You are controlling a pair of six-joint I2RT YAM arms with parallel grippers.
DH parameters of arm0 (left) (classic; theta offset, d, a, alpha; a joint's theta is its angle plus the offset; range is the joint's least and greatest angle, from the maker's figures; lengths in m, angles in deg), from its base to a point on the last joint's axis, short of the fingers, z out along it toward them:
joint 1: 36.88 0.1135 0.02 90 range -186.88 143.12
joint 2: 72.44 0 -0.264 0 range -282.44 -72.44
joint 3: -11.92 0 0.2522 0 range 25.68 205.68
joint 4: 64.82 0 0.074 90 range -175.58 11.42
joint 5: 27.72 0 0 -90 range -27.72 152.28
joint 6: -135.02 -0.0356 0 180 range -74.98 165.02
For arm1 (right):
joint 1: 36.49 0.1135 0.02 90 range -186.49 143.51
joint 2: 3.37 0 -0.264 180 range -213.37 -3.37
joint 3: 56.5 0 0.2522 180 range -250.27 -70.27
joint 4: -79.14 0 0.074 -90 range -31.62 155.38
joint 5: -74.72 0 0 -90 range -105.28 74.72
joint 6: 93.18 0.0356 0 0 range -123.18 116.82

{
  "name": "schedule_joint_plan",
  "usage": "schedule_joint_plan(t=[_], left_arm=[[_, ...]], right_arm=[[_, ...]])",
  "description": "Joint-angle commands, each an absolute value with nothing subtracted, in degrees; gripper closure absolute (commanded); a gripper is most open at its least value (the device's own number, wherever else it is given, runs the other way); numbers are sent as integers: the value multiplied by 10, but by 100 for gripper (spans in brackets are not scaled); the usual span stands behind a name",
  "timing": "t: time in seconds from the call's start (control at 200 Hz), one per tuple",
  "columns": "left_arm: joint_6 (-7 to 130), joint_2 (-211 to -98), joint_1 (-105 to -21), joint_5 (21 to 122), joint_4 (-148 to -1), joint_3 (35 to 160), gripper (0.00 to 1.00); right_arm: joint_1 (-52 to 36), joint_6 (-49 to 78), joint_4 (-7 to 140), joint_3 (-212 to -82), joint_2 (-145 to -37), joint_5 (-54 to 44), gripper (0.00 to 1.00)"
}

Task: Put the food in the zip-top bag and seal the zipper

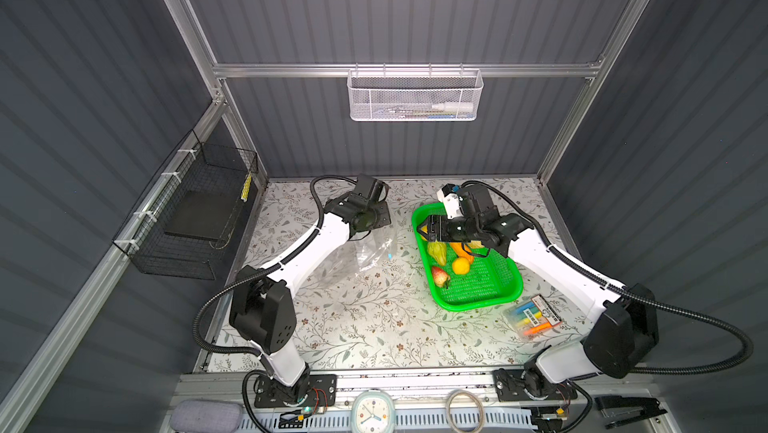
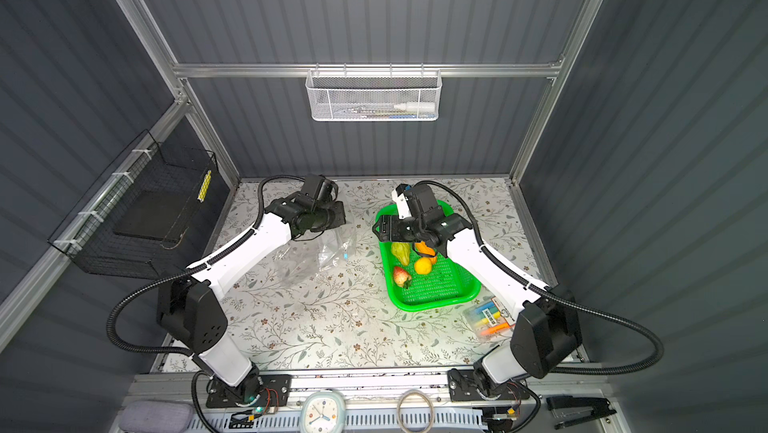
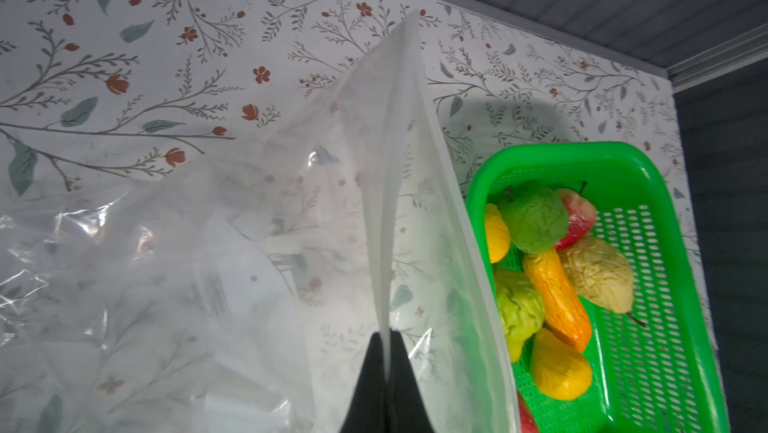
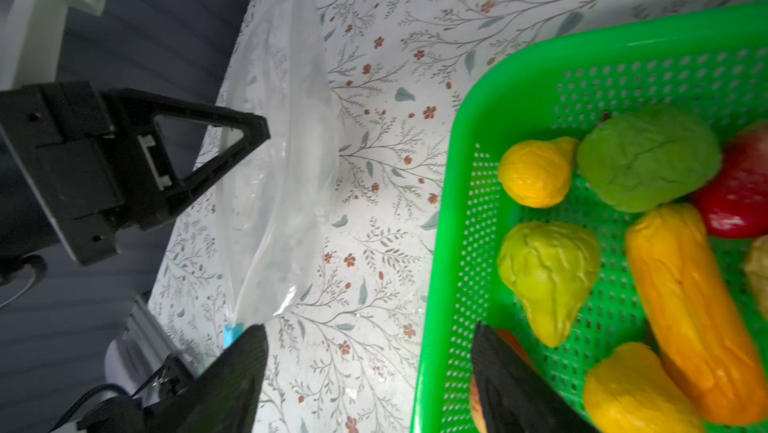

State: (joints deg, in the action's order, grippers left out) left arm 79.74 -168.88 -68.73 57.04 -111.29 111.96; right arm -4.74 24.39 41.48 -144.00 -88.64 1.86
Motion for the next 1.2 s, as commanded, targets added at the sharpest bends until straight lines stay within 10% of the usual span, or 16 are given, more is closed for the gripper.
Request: schedule_joint_plan(t=[0.0, 0.94, 1.061, 1.196], left_arm=[[795, -1681, -692, 606, -1093, 1105, 100], [824, -1643, -716, 571, -1101, 1072, 100], [831, -1632, -716, 581, -1094, 1048, 100], [842, -1628, -716, 596, -1072, 1030, 100]], right_arm=[[-35, 274, 444, -1471, -903, 69, 24], [-22, 304, 399, -1487, -988, -84, 100], [-26, 302, 403, -1481, -985, -80, 99], [-23, 294, 453, -1462, -953, -40, 69]])
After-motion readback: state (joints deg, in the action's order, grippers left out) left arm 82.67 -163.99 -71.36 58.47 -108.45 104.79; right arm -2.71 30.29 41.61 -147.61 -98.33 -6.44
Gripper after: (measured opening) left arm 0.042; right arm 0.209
